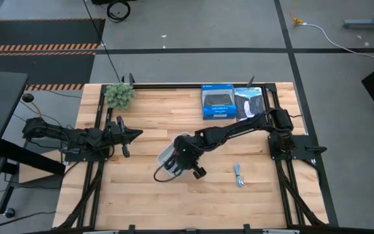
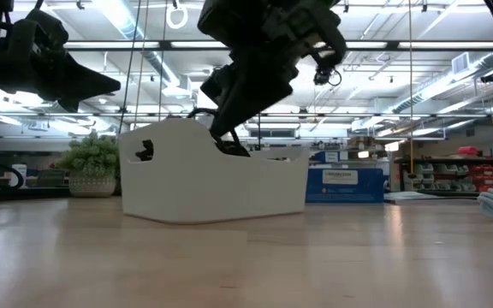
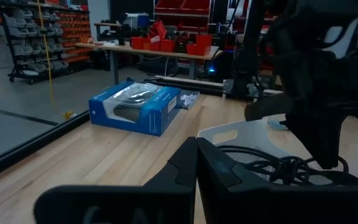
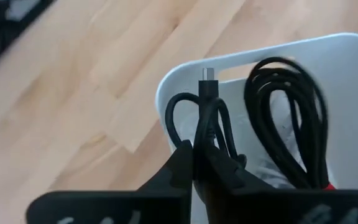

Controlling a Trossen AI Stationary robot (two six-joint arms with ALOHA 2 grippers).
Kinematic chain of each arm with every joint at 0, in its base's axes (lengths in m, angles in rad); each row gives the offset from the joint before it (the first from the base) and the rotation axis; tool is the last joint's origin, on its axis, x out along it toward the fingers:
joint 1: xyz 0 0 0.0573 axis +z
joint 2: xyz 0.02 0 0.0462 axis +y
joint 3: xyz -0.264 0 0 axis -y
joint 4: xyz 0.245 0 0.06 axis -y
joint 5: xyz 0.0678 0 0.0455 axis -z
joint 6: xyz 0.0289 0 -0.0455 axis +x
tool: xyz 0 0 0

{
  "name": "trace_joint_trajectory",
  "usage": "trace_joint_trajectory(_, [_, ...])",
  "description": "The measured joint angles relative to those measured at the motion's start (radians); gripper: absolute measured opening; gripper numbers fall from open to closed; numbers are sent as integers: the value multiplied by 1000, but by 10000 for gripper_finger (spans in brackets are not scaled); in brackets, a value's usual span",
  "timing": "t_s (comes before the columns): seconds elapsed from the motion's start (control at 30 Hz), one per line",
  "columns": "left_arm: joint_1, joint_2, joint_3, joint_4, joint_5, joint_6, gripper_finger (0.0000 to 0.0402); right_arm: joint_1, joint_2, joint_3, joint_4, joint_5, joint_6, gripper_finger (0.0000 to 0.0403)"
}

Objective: Pick and place USB-C Cables
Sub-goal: Put the blue USB cable into the white bin

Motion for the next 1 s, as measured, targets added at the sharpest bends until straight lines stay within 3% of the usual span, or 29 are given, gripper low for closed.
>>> trace_joint_trajectory(0.2, [0, 0, 0, 0, 0, 0, 11, -24, 0, -7, -1, -14, 124, 19])
trace_joint_trajectory(0.6, [0, 0, 0, 0, 0, 0, 11, -33, -3, -104, 57, -20, 188, 26])
trace_joint_trajectory(1.0, [0, 0, 0, 0, 0, 0, 11, -33, -2, -86, 38, -43, 191, 131])
